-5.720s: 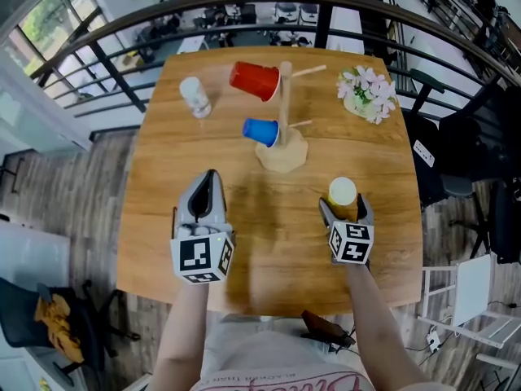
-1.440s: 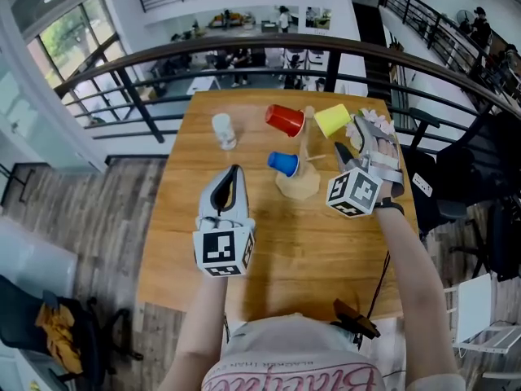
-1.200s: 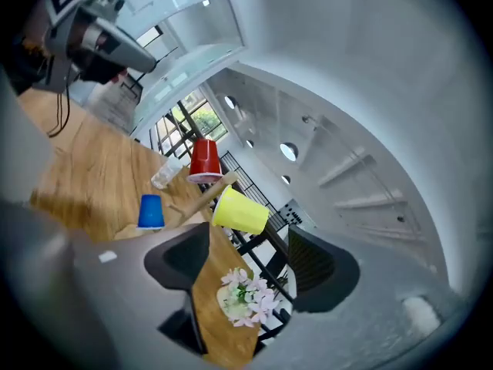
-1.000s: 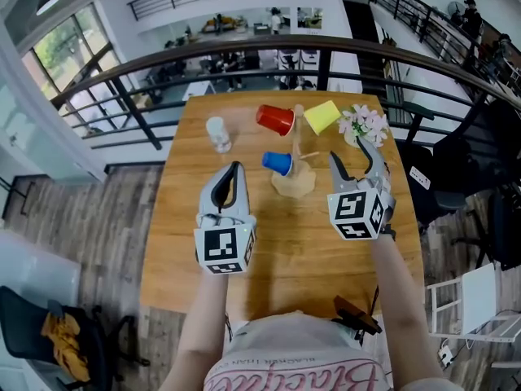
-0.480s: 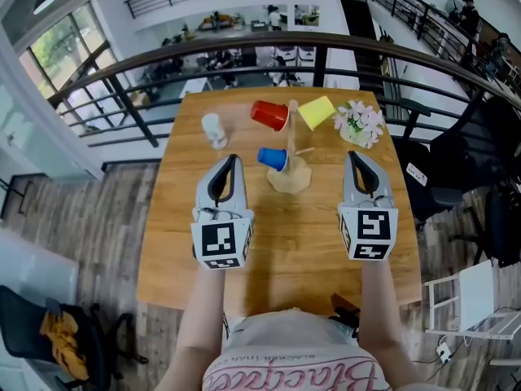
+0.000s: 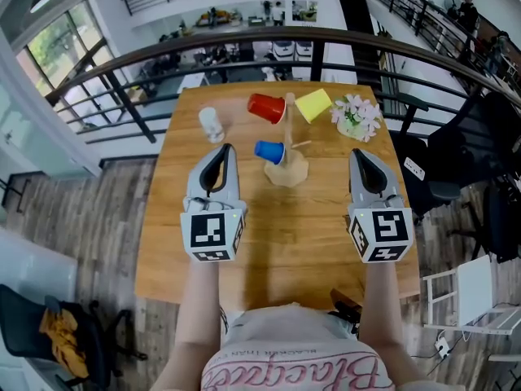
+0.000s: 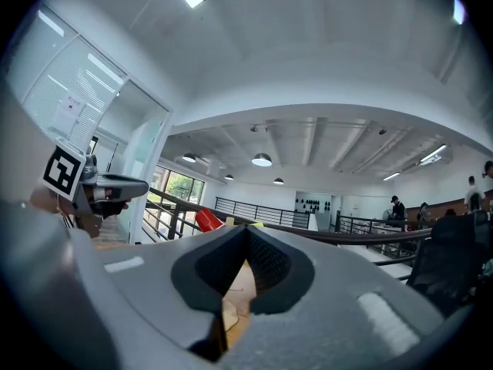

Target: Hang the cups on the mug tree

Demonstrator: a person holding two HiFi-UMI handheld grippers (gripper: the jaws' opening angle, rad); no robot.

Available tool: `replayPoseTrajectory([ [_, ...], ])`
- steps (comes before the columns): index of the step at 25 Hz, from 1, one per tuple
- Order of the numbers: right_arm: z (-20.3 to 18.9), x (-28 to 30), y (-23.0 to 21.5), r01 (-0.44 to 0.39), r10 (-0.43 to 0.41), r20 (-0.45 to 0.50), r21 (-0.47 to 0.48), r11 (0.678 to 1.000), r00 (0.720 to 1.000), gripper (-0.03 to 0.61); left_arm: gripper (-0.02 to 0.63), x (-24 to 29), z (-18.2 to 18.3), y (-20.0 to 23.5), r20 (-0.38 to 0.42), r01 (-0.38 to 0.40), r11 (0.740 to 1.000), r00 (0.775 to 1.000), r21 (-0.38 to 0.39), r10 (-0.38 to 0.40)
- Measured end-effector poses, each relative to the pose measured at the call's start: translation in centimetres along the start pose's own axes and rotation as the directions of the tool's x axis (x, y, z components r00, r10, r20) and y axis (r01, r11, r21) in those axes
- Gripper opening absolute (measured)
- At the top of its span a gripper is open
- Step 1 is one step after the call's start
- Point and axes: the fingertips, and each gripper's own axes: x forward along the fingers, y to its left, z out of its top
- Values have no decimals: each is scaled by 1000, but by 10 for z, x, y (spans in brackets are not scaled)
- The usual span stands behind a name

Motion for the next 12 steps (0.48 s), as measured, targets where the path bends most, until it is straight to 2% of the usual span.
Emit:
replayPoseTrajectory([
  [12,11,-7,0,-42,42,11,-33,999,999,0,14,0,13,-6,13,71,997,997,-17,-71],
])
